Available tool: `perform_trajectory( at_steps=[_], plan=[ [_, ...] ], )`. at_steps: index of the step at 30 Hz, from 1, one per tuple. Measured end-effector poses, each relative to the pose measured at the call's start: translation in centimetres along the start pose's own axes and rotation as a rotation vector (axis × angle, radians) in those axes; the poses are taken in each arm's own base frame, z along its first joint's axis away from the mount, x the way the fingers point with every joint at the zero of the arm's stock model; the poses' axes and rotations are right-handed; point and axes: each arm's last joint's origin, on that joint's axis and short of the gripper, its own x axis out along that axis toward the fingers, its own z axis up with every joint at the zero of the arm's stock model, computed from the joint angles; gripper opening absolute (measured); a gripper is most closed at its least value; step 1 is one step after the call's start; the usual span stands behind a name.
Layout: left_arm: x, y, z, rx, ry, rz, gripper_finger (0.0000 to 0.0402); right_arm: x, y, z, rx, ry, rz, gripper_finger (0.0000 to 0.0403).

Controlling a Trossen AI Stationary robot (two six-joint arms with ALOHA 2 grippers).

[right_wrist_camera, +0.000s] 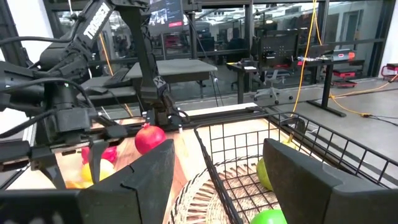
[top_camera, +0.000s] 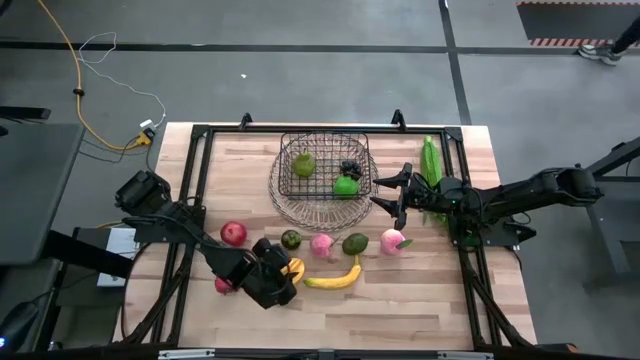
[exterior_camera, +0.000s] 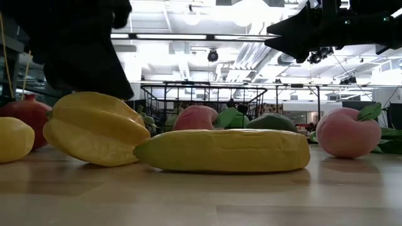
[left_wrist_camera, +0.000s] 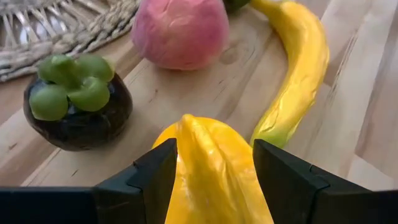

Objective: Build produce basket
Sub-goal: Put the starfruit into the black wire basket

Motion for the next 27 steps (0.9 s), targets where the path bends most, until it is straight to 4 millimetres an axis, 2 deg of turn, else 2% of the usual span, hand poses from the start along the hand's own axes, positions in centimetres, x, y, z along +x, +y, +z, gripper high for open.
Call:
perform_trajectory(
  at_steps=[10, 15, 21, 27],
  plan=[
    [0.1, 0.0, 0.0, -0.027, 0.039, -0.016, 0.0199, 0.0, 0.0, 0.0, 0.000, 0.000, 0.000, 0.0236],
    [0.6, 0.0, -0.5, -0.015, 0.070, -0.009, 0.0183, 0.0, 0.0, 0.0, 0.000, 0.000, 0.000, 0.0236],
    [1.1, -0.1, -0.8, -0.002, 0.065, 0.008, 0.0141, 0.0, 0.0, 0.0, 0.000, 0.000, 0.000, 0.0236],
    [0.8, -0.1, -0.7, 0.061, 0.057, 0.003, 0.0075, 0.0, 0.0, 0.0, 0.001, 0.001, 0.000, 0.0236]
  ],
)
